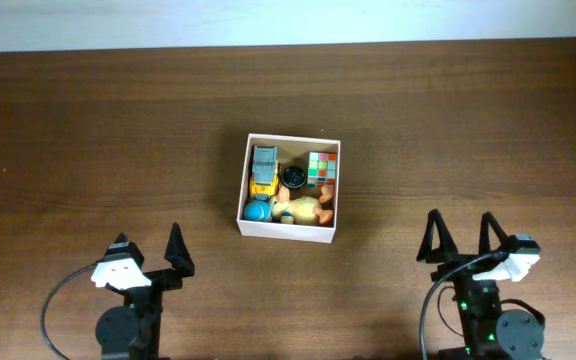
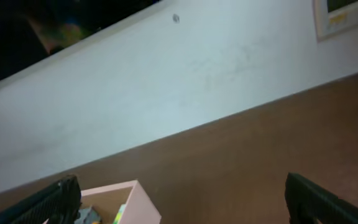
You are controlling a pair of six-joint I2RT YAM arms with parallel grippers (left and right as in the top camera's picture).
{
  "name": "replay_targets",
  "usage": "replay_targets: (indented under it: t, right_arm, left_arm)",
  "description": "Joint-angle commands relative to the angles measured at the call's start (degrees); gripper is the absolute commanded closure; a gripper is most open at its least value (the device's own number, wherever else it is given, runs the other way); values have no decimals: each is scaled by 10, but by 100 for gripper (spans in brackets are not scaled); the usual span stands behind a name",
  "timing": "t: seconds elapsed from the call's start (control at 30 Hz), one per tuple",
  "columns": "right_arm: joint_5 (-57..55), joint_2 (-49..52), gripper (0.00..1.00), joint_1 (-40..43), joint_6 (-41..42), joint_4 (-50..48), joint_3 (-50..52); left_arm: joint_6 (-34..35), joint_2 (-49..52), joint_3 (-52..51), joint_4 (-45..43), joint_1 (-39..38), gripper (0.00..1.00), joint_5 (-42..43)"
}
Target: Pack container
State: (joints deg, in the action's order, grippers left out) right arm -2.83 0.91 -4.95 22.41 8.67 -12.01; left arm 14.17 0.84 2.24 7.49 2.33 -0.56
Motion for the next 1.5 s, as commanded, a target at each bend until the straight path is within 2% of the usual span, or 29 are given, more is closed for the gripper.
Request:
replay_targets:
  t: [0.0,0.2,0.4,0.47,0.83,1.47]
  right_arm:
    - [7,-7,1,10,-22,-30,28]
    - [8,-7,1,9,-42,-94,77]
    - [9,-7,1,9,-42,-109,112]
    - [6,-7,1,9,-45,-102,117]
    - [7,-7,1,9,-175,-42,117]
    - [7,-7,1,9,-217,-42,117]
  left_arm:
    - [-9,-5,-4,-2,2,1,8]
    - [-9,-5,-4,-2,2,1,8]
    - [-9,-5,-4,-2,2,1,8]
    - [-9,-5,-4,-2,2,1,8]
    - [-9,-5,-4,-2,2,1,8]
    - [-9,-5,-4,-2,2,1,8]
